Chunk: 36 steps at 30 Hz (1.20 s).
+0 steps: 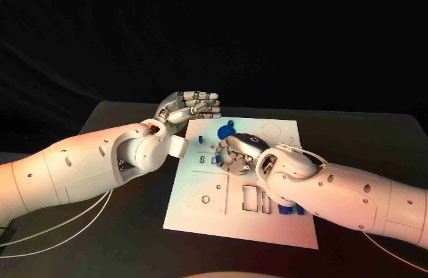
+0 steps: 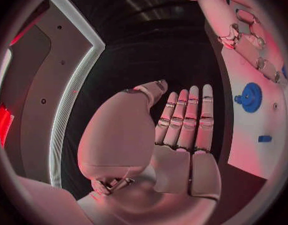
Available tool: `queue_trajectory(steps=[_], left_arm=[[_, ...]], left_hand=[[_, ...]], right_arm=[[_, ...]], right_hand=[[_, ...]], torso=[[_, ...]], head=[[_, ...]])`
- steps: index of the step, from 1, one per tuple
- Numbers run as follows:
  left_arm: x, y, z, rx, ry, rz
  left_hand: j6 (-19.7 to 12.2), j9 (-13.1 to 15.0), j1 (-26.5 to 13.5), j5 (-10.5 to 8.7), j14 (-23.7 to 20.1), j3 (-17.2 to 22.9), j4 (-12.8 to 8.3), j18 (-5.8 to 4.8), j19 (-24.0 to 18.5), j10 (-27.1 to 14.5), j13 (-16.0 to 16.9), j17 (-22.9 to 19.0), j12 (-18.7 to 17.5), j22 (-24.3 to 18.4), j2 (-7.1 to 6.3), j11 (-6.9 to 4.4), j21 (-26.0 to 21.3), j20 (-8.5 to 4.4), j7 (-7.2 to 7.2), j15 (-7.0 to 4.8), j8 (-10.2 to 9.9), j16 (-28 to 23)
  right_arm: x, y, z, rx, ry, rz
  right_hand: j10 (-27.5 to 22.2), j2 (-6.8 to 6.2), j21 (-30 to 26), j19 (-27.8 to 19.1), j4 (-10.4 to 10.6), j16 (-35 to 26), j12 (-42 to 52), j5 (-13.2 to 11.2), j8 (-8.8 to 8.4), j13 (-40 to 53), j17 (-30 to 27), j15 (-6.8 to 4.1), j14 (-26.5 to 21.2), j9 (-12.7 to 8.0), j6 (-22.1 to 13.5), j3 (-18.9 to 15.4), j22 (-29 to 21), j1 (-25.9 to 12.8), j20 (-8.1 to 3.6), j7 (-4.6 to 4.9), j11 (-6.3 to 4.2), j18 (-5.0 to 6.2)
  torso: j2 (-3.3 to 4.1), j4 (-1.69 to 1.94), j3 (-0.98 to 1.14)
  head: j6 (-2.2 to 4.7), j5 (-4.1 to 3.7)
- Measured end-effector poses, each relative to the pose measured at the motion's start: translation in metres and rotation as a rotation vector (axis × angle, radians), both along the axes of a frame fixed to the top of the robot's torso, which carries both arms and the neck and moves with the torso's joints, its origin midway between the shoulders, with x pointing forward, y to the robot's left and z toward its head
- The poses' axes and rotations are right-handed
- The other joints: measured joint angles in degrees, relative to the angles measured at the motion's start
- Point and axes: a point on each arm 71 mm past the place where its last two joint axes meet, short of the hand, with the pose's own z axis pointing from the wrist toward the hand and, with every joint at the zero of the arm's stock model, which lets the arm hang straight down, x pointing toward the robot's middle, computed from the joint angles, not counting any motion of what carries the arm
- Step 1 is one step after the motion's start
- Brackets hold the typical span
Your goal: Assemble the parts on the task board
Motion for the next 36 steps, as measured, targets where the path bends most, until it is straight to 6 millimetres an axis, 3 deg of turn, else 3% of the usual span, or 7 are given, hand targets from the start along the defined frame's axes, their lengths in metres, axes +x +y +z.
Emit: queue_trajectory(steps=[18, 29, 31, 33, 36], left_arm=[[0.0000, 0.0004, 0.0000, 0.001, 0.000, 0.000], [0.0000, 0.0007, -0.0001, 0.001, 0.001, 0.001], [0.0000, 0.0008, -0.0001, 0.001, 0.001, 0.001], [0.0001, 0.0010, -0.0001, 0.001, 0.001, 0.002], [0.0003, 0.0018, -0.0002, 0.002, 0.001, 0.003]], left_hand=[[0.00, 0.00, 0.00, 0.00, 0.00, 0.00, 0.00, 0.00, 0.00, 0.00, 0.00, -0.01, 0.00, 0.00, 0.00, 0.00, 0.00, 0.00, 0.00, 0.00, 0.00, 0.00], [0.00, 0.00, 0.00, 0.00, 0.00, 0.00, 0.00, -0.01, 0.00, 0.00, 0.00, -0.01, 0.00, 0.00, 0.00, 0.00, 0.00, 0.00, 0.00, 0.00, 0.00, 0.00], [0.00, 0.00, 0.00, 0.00, 0.00, 0.00, 0.00, 0.00, 0.00, 0.00, 0.00, -0.01, 0.00, 0.00, 0.00, 0.00, 0.00, 0.00, 0.00, 0.00, 0.00, 0.00], [0.00, 0.00, 0.00, 0.00, 0.00, 0.00, 0.00, 0.00, 0.00, 0.00, 0.00, -0.01, 0.00, 0.00, 0.00, 0.00, 0.00, 0.00, 0.00, 0.00, 0.00, 0.00], [0.03, 0.00, -0.01, -0.03, 0.00, 0.08, -0.06, 0.00, 0.00, 0.06, 0.00, 0.02, -0.03, -0.01, -0.01, 0.01, 0.00, 0.00, -0.01, 0.00, 0.00, -0.05]], right_arm=[[-0.0009, -0.0017, -0.0016, -0.004, -0.002, -0.002], [-0.0018, -0.0016, -0.0008, 0.002, -0.009, -0.001], [-0.0018, -0.0020, -0.0005, 0.005, -0.011, -0.002], [-0.0018, -0.0031, 0.0002, 0.014, -0.017, -0.005], [-0.0026, -0.0057, 0.0022, 0.038, -0.029, -0.010]], right_hand=[[-0.92, -1.43, -0.68, -0.42, 0.00, -0.22, -0.87, 0.00, -1.15, -0.01, 0.00, 0.76, 0.09, -0.66, -2.33, 0.00, -0.01, -0.79, 0.42, 1.14, 0.92, 0.00], [-1.74, -2.56, -1.17, -0.83, 0.32, -0.22, -1.53, 0.00, -1.60, -0.02, 0.04, 1.05, 0.20, -0.80, -3.33, -1.44, -0.01, -1.92, 0.83, 1.26, 1.14, 0.00], [-2.44, -2.91, -1.72, -0.96, 0.58, -0.22, -2.21, -0.35, -2.31, -0.02, 0.04, 1.17, 0.08, -1.03, -4.54, -2.05, -0.02, -2.27, 0.96, 1.41, 1.46, 0.00], [-3.58, -3.95, -2.03, -1.20, 1.44, -0.22, -3.08, -0.53, -4.40, -0.02, 0.04, 2.10, 0.10, -1.95, -9.03, -4.29, -0.02, -3.31, 1.62, 1.97, 2.34, 0.00], [-4.12, -4.37, -2.03, -1.03, 2.94, -0.22, -3.18, -0.19, -5.37, -0.02, 0.04, 2.48, 0.00, -2.59, -12.16, -7.55, -0.02, -3.73, 2.09, 1.66, 2.87, 0.01]], torso=[[0.00, -0.01, 0.03], [0.02, -0.03, 0.01], [0.02, -0.03, 0.01], [0.02, -0.03, 0.01], [0.01, -0.03, 0.01]], head=[[0.00, -0.04], [0.03, -0.05], [0.04, -0.05], [0.05, -0.05], [0.09, -0.09]])
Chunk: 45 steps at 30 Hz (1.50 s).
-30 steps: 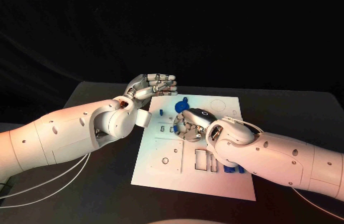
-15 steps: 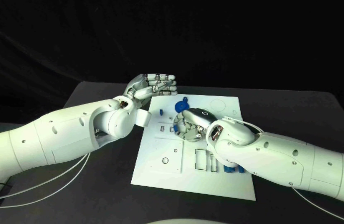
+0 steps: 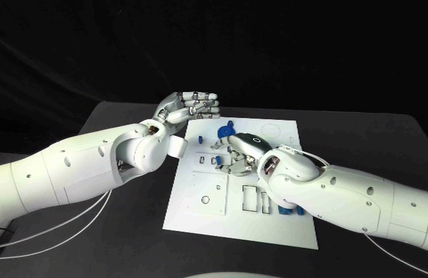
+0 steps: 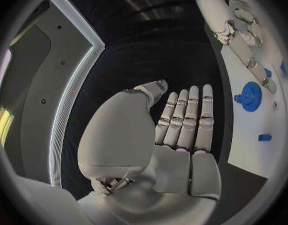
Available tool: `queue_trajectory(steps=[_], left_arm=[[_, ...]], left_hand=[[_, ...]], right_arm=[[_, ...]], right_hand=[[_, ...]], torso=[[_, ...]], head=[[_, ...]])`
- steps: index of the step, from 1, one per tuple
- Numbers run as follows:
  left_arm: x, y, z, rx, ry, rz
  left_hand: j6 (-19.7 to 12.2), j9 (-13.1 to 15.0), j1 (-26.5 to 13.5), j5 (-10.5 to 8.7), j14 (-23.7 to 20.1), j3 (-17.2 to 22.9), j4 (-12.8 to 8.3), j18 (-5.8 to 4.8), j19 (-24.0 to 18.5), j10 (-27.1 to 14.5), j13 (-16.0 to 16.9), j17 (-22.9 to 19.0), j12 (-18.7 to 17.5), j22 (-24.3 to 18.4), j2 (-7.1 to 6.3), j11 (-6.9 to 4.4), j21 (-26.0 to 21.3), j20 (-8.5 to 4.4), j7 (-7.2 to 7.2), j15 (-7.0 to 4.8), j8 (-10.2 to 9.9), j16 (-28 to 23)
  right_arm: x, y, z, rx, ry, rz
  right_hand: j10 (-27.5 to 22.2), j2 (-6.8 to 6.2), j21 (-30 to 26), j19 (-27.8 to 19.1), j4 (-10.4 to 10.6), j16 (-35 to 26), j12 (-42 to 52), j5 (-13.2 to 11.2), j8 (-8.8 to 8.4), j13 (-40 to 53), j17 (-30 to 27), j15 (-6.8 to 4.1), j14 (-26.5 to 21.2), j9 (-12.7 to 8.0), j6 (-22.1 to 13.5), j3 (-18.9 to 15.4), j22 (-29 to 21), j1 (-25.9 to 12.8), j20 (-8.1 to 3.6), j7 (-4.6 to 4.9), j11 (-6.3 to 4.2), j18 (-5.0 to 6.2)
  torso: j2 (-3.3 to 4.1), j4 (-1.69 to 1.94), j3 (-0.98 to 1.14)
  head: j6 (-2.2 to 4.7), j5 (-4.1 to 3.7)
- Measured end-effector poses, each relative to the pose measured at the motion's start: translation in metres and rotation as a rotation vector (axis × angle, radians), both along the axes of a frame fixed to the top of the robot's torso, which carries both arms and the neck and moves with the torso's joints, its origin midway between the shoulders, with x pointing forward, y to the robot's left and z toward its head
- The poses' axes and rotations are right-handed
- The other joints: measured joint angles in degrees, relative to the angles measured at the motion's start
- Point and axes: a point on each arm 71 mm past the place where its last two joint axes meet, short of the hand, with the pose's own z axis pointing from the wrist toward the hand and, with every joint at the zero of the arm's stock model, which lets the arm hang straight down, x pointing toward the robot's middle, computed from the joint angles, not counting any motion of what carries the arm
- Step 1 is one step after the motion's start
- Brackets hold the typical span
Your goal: Assemble the parts on the task board
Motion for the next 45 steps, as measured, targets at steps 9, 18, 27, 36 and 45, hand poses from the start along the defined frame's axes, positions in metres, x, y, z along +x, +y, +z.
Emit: queue_trajectory(steps=[9, 18, 27, 36, 45], left_arm=[[0.003, 0.008, -0.002, 0.037, -0.006, 0.012], [0.008, 0.015, -0.011, 0.157, -0.009, 0.011], [0.010, 0.018, -0.028, 0.365, 0.081, -0.029], [0.005, 0.018, -0.039, 0.709, 0.177, -0.137], [0.009, 0.010, -0.039, 0.961, 0.235, -0.189]], left_hand=[[2.63, 0.63, -3.46, -0.30, 6.25, 1.18, -0.87, -0.01, 4.84, 4.09, 0.07, 2.82, -0.62, 1.08, -0.40, -1.41, 3.57, -2.16, 0.31, -1.88, 0.70, 2.20], [4.32, 2.73, -8.41, -0.43, 20.05, -2.58, 2.73, -0.02, 15.96, 12.38, 2.70, 17.00, 3.10, 6.89, -1.19, -4.79, 15.33, -7.45, -1.80, -6.66, 2.92, 21.15], [3.39, 12.19, -16.78, -0.43, 29.59, -9.29, 9.07, -0.01, 17.32, 11.55, 25.77, 55.76, 32.37, 19.67, 1.42, -9.18, 35.36, -11.46, -6.38, -10.74, 16.89, 61.43], [1.48, 19.56, -20.27, -0.43, 30.01, -11.73, 9.28, -0.01, 16.68, 11.32, 39.26, 61.93, 47.81, 30.30, 1.90, -10.76, 45.56, -12.20, -7.88, -11.59, 26.54, 66.12], [1.06, 21.73, -22.68, -0.43, 30.00, -14.03, 9.26, 0.00, 16.89, 12.36, 42.57, 63.55, 51.25, 33.27, 1.90, -11.39, 48.02, -12.40, -8.30, -12.01, 29.43, 67.51]], right_arm=[[-0.004, -0.023, 0.014, 0.152, -0.031, 0.016], [-0.001, -0.067, 0.038, 0.349, 0.030, 0.019], [0.010, -0.123, 0.066, 0.459, 0.065, -0.076], [0.022, -0.154, 0.069, 0.509, 0.105, -0.165], [0.025, -0.161, 0.068, 0.524, 0.126, -0.189]], right_hand=[[-0.59, 2.58, -0.82, -0.09, 2.97, 0.00, -0.35, 0.76, 2.04, 0.00, -0.01, 0.41, 0.00, 0.29, 0.27, -4.46, 0.05, 1.75, 0.49, -0.14, 0.00, 0.00], [-3.66, 4.41, -6.70, -3.58, 3.49, -2.22, -3.01, 1.43, 7.38, -0.86, -0.01, -0.45, 0.21, 1.78, 5.19, -3.93, -3.19, 3.45, -0.55, -0.35, -1.23, 1.34], [-3.55, 4.60, -6.70, -3.16, 5.00, -2.22, -3.01, 1.76, 10.97, -1.07, -0.02, -1.19, 0.12, 2.85, 6.23, -4.80, -2.94, 2.91, -0.97, -0.99, -1.76, 1.35], [-3.38, 4.02, -6.92, -3.36, 5.70, -2.28, -3.01, 2.32, 11.76, -1.23, -0.02, -1.30, 0.18, 3.02, 6.23, -5.50, -3.06, 2.16, -1.18, -0.99, -2.00, 1.34], [-3.55, 4.02, -7.13, -3.36, 5.85, -2.45, -3.22, 2.32, 11.76, -1.37, -0.02, -1.47, 0.00, 3.07, 6.23, -5.66, -3.23, 2.16, -1.18, -0.99, -2.17, 1.34]], torso=[[-0.26, -0.15, -0.01], [-1.35, -0.60, -0.30], [-2.41, -0.95, -0.76], [-3.18, -1.13, -0.82], [-3.37, -1.02, -0.76]], head=[[0.42, -0.01], [0.83, -0.57], [0.55, -0.57], [-0.19, -0.08], [-0.67, -0.02]])
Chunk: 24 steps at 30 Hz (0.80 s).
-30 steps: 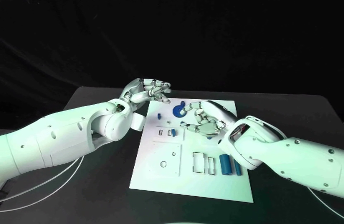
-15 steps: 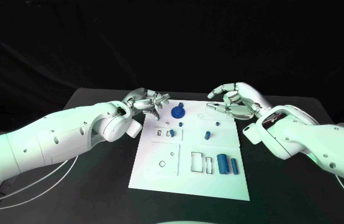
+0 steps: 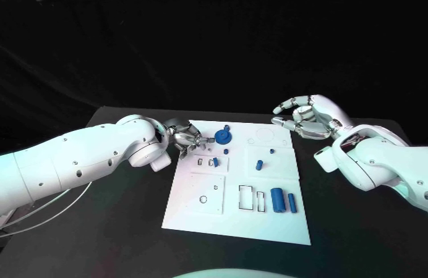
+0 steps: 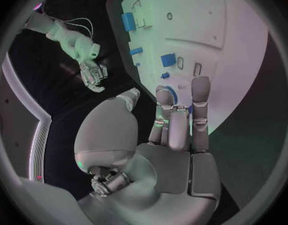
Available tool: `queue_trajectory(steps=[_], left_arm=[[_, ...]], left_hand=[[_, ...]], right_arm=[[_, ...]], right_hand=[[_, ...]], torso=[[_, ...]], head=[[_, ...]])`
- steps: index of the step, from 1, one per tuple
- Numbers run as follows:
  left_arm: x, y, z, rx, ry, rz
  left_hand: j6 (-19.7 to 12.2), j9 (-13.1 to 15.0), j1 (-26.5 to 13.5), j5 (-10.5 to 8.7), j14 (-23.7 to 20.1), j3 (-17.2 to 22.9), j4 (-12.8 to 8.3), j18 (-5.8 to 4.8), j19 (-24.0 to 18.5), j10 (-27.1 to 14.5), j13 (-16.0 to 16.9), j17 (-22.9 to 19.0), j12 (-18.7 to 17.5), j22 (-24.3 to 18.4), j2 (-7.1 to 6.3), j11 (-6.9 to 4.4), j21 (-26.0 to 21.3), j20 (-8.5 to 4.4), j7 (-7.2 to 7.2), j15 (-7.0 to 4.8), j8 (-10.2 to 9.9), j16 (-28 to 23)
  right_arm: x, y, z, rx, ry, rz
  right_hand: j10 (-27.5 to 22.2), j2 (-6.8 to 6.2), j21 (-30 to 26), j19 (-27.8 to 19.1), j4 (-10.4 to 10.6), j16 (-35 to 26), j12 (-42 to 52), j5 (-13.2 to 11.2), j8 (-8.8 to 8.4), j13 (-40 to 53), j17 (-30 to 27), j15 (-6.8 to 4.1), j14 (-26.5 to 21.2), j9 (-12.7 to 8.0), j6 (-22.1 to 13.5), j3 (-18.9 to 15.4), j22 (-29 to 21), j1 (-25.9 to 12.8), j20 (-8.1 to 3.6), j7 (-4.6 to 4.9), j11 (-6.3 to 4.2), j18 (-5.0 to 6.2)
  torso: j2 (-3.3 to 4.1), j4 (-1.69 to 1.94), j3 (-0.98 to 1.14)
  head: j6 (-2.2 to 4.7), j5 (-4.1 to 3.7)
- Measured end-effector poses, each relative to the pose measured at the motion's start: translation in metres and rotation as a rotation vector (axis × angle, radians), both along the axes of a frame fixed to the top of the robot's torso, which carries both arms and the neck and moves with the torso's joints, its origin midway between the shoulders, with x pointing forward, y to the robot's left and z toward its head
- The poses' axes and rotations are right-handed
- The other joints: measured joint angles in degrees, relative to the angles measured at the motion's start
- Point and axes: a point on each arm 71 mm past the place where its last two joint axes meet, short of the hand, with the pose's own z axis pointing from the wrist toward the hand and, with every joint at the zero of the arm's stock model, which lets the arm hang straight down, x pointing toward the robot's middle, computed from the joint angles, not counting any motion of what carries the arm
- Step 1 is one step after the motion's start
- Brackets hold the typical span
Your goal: Assemble the parts on the task board
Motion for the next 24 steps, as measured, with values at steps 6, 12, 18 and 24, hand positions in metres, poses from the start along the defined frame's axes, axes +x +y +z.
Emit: queue_trajectory(steps=[6, 12, 18, 24], left_arm=[[0.004, -0.009, 0.002, 0.109, 0.012, -0.020], [0.009, -0.019, 0.005, 0.169, 0.012, -0.042], [0.012, -0.028, 0.006, 0.206, 0.014, -0.065], [0.017, -0.033, 0.005, 0.242, 0.025, -0.083]], left_hand=[[0.03, 0.73, -0.45, 0.00, 0.19, -0.54, 0.05, 0.00, 0.24, 0.63, 1.33, 0.08, 1.24, 1.71, 0.45, -0.15, 1.08, -0.23, -0.40, -0.20, 0.86, 0.70], [-0.18, 1.17, -0.98, 0.00, -0.01, -0.85, 0.05, 0.00, 0.74, 1.04, 2.40, 0.08, 2.19, 3.06, 0.98, -0.18, 2.14, -0.30, -0.61, -0.40, 1.41, 1.40], [-0.18, 1.39, -1.20, 0.00, -0.01, -1.00, 0.21, 0.00, 1.24, 1.42, 3.02, 0.08, 2.70, 4.20, 1.20, -0.19, 2.98, -0.40, -0.61, -0.39, 1.66, 1.61], [-0.39, 1.61, -1.20, 0.00, -0.01, -1.16, 0.05, -0.91, 1.45, 1.62, 3.31, 0.08, 2.99, 5.18, 1.20, -0.39, 3.64, -0.60, -0.82, -0.39, 1.88, 1.94]], right_arm=[[0.001, -0.003, -0.001, 0.002, 0.009, -0.009], [0.002, -0.005, -0.001, 0.000, 0.012, -0.015], [0.003, -0.006, -0.002, -0.003, 0.016, -0.021], [0.004, -0.006, -0.002, -0.007, 0.019, -0.027]], right_hand=[[0.00, 0.00, -0.35, 0.00, 0.16, 0.00, 0.00, 0.00, 0.00, -0.13, 0.00, 0.00, 0.00, 0.00, -0.21, -0.16, -0.18, 0.00, 0.00, -0.21, 0.00, 0.00], [0.00, -0.23, -0.57, -0.21, 0.32, -0.22, 0.00, 0.23, 0.23, -0.18, -0.01, 0.00, 0.00, 0.04, -0.21, -0.32, -0.36, -0.23, -0.21, -0.21, 0.00, 0.00], [0.00, -0.23, -0.68, -0.21, 0.32, -0.22, 0.00, 0.34, 0.23, -0.18, -0.01, 0.00, 0.00, 0.04, -0.24, -0.32, -0.46, -0.23, -0.21, -0.24, 0.00, -0.01], [0.00, -0.23, -0.81, -0.21, 0.37, -0.22, -0.12, 0.53, 0.34, -0.28, -0.01, 0.01, 0.00, 0.04, -0.42, -0.37, -0.58, -0.23, -0.20, -0.42, 0.00, -0.01]], torso=[[0.04, -0.04, 0.04], [0.09, -0.09, 0.08], [0.09, -0.04, 0.10], [0.08, 0.00, 0.12]], head=[[-0.26, 0.02], [-0.59, -0.11], [-0.98, -0.13], [-1.22, 0.00]])
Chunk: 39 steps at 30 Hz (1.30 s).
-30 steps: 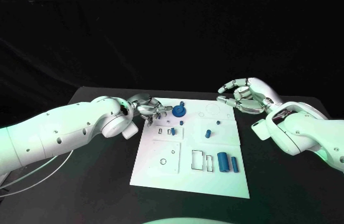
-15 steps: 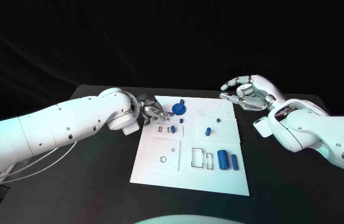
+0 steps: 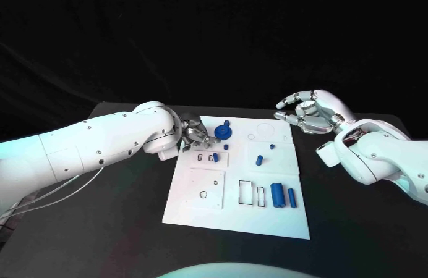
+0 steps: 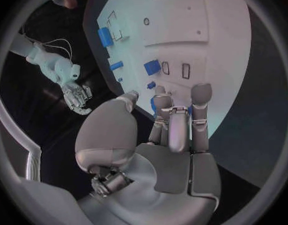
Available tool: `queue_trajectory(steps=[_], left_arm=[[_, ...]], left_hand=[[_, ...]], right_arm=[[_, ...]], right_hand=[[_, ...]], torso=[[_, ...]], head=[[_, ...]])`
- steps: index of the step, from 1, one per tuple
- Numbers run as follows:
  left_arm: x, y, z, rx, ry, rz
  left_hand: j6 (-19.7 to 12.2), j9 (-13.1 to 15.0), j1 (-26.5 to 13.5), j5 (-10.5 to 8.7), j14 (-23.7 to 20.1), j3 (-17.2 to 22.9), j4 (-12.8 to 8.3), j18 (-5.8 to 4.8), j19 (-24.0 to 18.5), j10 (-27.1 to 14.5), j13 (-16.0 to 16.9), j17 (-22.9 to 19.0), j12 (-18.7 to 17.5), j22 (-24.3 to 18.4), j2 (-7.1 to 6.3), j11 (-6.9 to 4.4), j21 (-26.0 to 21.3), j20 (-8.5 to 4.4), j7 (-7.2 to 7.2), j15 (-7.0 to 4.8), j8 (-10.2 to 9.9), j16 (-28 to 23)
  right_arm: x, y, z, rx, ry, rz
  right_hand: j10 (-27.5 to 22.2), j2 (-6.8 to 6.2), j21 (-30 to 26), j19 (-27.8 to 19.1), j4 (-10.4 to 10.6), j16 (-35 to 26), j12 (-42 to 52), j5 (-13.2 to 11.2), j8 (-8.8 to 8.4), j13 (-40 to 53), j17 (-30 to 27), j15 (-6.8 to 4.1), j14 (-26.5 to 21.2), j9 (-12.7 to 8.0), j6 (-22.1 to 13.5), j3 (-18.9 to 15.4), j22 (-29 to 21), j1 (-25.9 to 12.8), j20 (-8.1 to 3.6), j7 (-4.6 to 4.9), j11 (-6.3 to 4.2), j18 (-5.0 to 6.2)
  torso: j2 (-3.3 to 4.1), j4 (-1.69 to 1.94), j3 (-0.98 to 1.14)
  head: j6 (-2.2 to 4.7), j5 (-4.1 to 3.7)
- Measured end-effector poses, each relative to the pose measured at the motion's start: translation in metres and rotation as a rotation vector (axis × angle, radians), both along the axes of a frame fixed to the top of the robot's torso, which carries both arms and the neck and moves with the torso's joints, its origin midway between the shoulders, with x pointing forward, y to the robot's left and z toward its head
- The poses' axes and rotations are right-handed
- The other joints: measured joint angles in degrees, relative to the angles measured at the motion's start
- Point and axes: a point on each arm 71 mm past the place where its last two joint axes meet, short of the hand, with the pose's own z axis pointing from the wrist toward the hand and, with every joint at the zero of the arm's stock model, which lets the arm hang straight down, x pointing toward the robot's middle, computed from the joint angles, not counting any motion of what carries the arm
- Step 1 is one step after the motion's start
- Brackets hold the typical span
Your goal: Assemble the parts on the task board
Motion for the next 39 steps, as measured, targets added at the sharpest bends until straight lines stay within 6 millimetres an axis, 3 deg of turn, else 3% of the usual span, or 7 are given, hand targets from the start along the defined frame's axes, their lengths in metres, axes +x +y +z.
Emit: queue_trajectory(steps=[19, 27, 39], left_arm=[[0.000, -0.014, -0.007, 0.061, 0.043, -0.065], [0.000, -0.017, -0.009, 0.076, 0.055, -0.079], [0.001, -0.018, -0.012, 0.101, 0.064, -0.095]], left_hand=[[0.00, 0.50, 0.00, 0.00, 0.00, 0.00, 0.00, 0.01, 0.83, 0.20, 0.75, -0.01, 0.86, 2.41, 0.00, -0.20, 1.63, 0.00, 0.00, 0.00, 0.77, 0.94], [-0.21, 0.78, 0.41, 0.00, 0.21, 0.01, 0.00, 0.01, 0.83, 0.20, 0.64, -0.01, 0.86, 2.66, 0.87, -0.20, 2.00, 0.00, -0.21, -0.21, 1.11, 1.17], [-0.21, 0.94, 0.79, 0.25, 0.21, 0.01, 0.00, 0.01, 0.83, 0.20, 0.61, -0.02, 0.86, 2.79, 1.16, -0.20, 2.26, 0.00, -0.20, -0.21, 1.11, 1.17]], right_arm=[[0.002, 0.000, -0.001, -0.005, 0.005, -0.008], [0.003, 0.000, -0.002, -0.006, 0.006, -0.009], [0.003, 0.000, -0.002, -0.007, 0.007, -0.010]], right_hand=[[-0.21, 0.00, -0.68, -0.21, 0.43, -0.22, -0.10, 1.33, 0.56, -0.27, -0.01, 0.00, 0.00, 0.12, -0.54, -0.43, -0.38, 0.00, -0.20, 0.13, -0.21, -0.01], [-0.21, 0.00, -0.91, -0.21, 0.58, -0.45, -0.33, 1.58, 0.78, -0.42, -0.01, 0.00, 0.00, 0.12, -0.55, -0.58, -0.61, 0.00, -0.20, 0.14, -0.21, -0.01], [-0.21, 0.00, -1.18, -0.42, 0.58, -0.45, -0.33, 1.57, 0.78, -0.42, -0.01, 0.00, 0.00, 0.11, -0.54, -0.58, -0.73, 0.01, 0.01, 0.14, -0.20, -0.01]], torso=[[0.08, -0.01, 0.01], [0.09, -0.04, 0.04], [0.09, -0.07, 0.09]], head=[[-0.44, 0.23], [-0.58, 0.11], [-0.71, 0.08]])
